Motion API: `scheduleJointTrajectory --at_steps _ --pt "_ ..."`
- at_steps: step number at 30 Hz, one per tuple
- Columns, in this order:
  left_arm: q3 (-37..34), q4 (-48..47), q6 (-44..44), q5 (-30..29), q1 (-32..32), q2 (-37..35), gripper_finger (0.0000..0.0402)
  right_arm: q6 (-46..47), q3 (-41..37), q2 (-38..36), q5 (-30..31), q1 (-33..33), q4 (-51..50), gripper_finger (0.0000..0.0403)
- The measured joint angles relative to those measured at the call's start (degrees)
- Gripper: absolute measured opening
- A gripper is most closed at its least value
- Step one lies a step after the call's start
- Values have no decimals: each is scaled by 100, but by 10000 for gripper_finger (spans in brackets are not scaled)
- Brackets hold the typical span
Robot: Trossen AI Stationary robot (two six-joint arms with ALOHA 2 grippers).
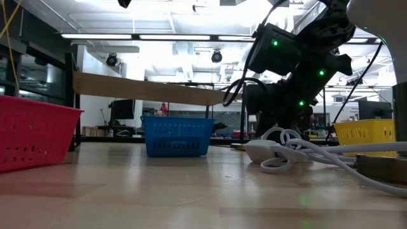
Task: Pick & Place Office Desk Supplies
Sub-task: Put the yellow pack of crayon into the blue bin
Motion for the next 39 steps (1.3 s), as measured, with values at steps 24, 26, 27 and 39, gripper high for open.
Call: scheduleJointTrajectory --at_steps 24,26,27,39 --pt "0 1 0 0 0 0 131 107 -5 195 389 -46 -74 170" --pt "0 1 0 0 0 0 131 106 -6 195 411 -46 -71 170" --pt "0 1 0 0 -1 0 131 106 -6 195 412 -46 -68 170" --pt "0 0 0 0 -2 0 131 -13 -2 192 -190 -179 11 169"
